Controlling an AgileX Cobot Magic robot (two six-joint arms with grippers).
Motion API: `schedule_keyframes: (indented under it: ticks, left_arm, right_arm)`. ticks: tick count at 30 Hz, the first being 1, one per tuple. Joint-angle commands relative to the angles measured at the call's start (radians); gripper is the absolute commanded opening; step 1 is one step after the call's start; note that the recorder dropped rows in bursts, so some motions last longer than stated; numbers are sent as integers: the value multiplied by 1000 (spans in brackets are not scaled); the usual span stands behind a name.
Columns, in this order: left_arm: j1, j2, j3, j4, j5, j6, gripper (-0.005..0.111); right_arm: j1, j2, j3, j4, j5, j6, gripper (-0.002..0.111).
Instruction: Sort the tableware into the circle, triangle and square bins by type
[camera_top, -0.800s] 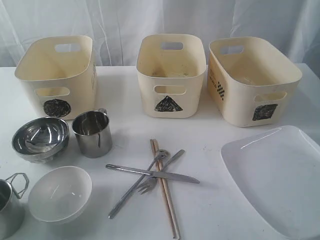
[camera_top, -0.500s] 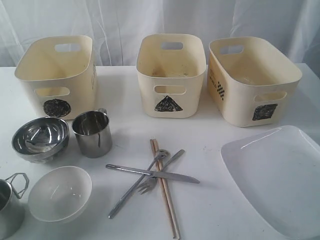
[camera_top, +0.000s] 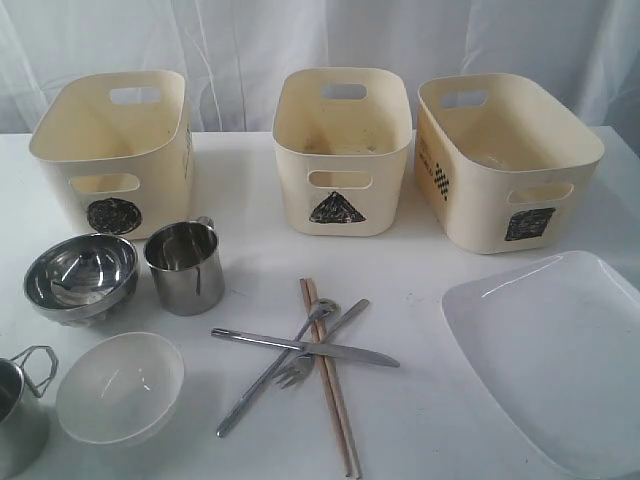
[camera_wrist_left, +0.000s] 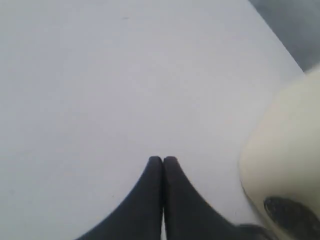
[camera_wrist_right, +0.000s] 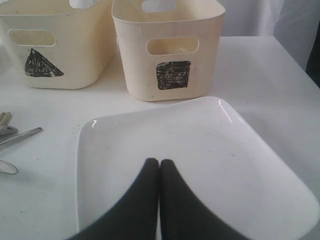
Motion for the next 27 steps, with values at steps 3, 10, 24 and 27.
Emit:
schedule_keyframes:
  ticks: [3,10,24,27]
  left_arm:
    - [22,1,44,955,-185,-596,0]
    - [97,82,-197,2491,96,-1103,0]
    - [104,133,-198,2087,610,-1448,9]
    - [104,132,-199,2096,613,-1438,9]
  right_arm:
    - [-5,-7,2,-5,-7,0,0]
    - [-5,-7,2,-5,-7,0,0]
    - [-5,-7,2,-5,-5,0,0]
    - [-5,-7,2,-5,-5,0,0]
